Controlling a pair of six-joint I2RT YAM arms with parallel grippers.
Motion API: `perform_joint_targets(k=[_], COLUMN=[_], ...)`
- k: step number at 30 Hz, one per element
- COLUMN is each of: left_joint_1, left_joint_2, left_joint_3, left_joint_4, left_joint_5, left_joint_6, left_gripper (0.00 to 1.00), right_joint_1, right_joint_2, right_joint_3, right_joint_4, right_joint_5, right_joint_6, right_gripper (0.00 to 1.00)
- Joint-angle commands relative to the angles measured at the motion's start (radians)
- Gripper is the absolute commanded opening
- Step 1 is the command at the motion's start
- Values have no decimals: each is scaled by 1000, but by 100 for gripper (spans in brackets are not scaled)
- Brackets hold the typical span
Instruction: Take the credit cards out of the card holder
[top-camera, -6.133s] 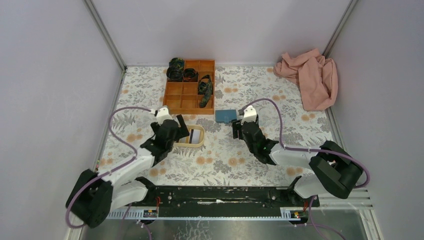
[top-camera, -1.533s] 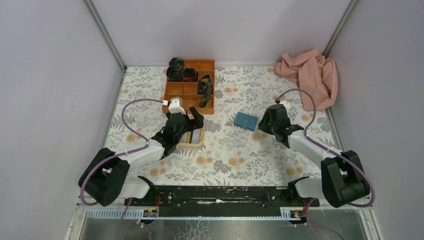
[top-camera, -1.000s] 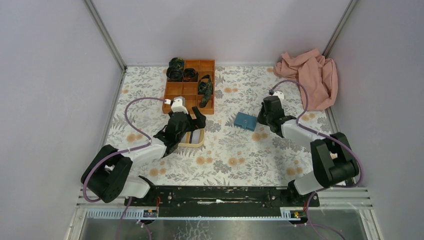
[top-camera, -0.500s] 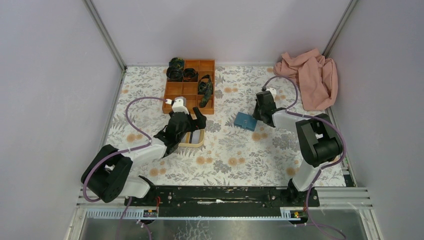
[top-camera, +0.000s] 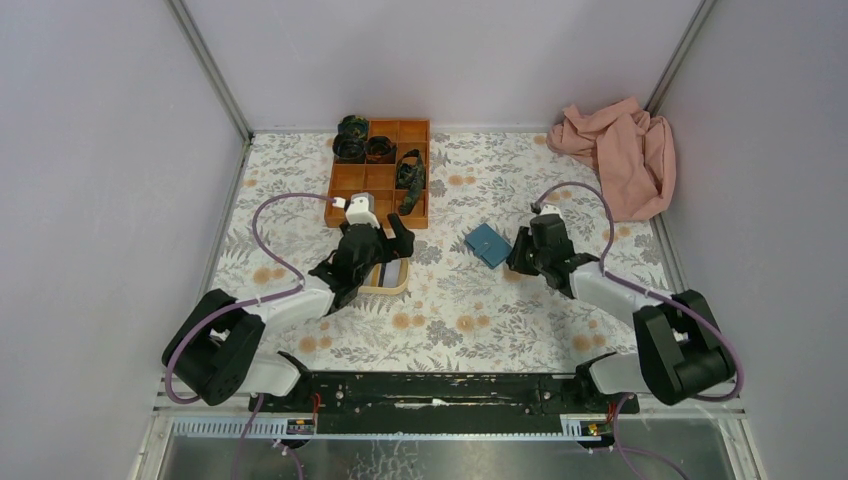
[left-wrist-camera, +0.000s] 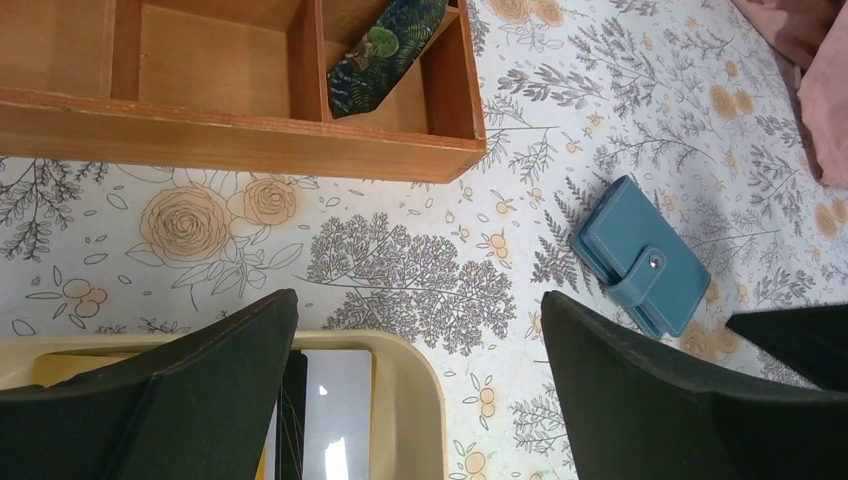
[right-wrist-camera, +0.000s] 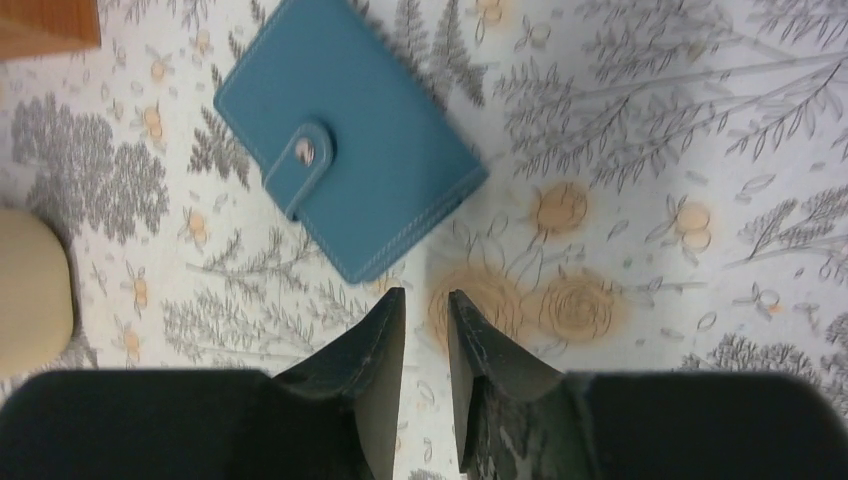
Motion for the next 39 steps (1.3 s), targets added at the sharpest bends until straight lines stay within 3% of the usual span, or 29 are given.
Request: perform_joint_targets(k=[1, 9, 15, 19, 23, 29, 35, 39], left_joint_1=[-9, -16, -16, -18, -21, -26, -29, -29], left_joint_2=[8, 17, 7, -6, -31, -55, -53, -55], left_joint_3=[31, 34, 32, 32, 31, 22, 26, 24], left_joint_4=[21, 29, 27, 21, 8, 5, 5, 5], left_joint_5=[-6, 3, 3, 1, -19, -49, -33, -43], left_joint_6=[16, 33, 34, 32, 40, 47, 41, 44], left_gripper=[98, 98, 98, 98, 98, 99, 99, 99], right_joint_1=[13, 16, 106, 178, 216, 253, 254, 254], right_joint_2=[-98, -48, 76, 212, 338, 442, 480, 489], right_joint_3=[-53, 80, 263, 411, 475, 504, 497, 491], right_joint_4=[-6, -42, -159, -271, -279, -312, -300, -303], right_joint_5=[-25, -32, 174, 302, 317, 445, 446, 439], right_joint_6=[-7, -27, -47, -46, -3, 60, 82, 100], right_gripper=[29, 32, 48, 52, 60, 54, 51, 32])
